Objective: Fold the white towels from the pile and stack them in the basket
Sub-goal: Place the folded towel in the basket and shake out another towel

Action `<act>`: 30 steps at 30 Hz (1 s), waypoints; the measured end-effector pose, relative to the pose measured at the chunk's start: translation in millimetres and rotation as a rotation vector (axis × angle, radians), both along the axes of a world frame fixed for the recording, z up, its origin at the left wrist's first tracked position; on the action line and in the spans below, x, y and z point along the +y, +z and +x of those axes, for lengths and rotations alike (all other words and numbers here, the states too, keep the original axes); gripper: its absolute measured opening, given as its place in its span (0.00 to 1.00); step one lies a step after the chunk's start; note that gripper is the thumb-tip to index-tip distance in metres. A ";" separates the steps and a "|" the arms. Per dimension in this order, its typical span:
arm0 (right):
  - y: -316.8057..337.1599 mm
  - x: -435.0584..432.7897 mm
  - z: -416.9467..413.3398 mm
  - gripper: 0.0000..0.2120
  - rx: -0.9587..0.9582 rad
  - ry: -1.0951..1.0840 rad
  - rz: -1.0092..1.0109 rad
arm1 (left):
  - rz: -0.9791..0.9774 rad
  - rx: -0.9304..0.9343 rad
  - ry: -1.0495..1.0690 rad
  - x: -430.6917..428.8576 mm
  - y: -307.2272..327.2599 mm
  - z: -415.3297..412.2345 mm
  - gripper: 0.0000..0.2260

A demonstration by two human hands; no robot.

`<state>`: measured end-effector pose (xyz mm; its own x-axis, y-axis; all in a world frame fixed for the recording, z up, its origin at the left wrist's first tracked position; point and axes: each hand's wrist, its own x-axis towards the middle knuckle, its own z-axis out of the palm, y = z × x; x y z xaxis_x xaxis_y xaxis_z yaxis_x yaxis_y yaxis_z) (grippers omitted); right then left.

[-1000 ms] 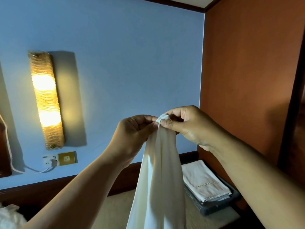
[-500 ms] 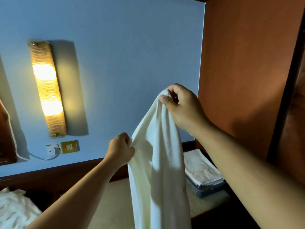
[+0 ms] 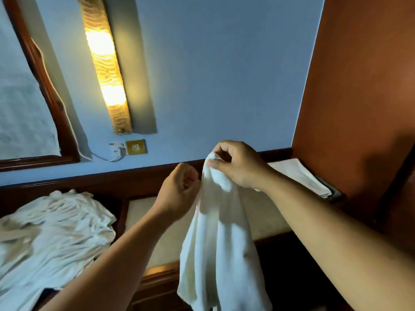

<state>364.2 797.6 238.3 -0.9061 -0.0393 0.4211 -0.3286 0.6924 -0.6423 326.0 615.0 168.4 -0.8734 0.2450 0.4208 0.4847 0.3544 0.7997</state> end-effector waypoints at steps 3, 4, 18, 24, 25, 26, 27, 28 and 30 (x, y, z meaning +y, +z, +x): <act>-10.0 -34.3 8.3 0.05 -0.020 0.040 -0.074 | 0.208 -0.117 -0.294 -30.1 1.1 26.2 0.10; -13.3 -40.9 11.2 0.05 -0.028 0.040 -0.124 | 0.213 -0.145 -0.326 -38.9 0.1 31.0 0.11; -75.8 -73.4 34.3 0.02 -0.144 0.121 -0.490 | -0.277 0.029 -0.110 -73.0 26.4 36.0 0.08; -85.3 -72.6 46.1 0.06 -0.171 0.017 -0.535 | -0.277 -0.158 -0.115 -54.2 30.5 43.2 0.11; -84.4 -71.3 51.3 0.07 -0.197 -0.017 -0.562 | -0.209 -0.206 -0.088 -48.8 31.0 44.6 0.11; -83.3 -70.2 57.6 0.09 -0.237 -0.015 -0.581 | -0.132 -0.261 -0.061 -42.8 32.5 45.8 0.12; -82.1 -69.5 63.9 0.13 -0.282 0.013 -0.562 | -0.039 -0.327 -0.039 -36.3 34.7 46.8 0.12; -81.7 -69.7 68.5 0.18 -0.321 0.035 -0.474 | 0.049 -0.396 -0.025 -30.5 39.2 47.9 0.13; -83.6 -69.2 70.8 0.26 -0.287 -0.002 -0.216 | 0.141 -0.472 -0.022 -16.9 49.1 50.3 0.13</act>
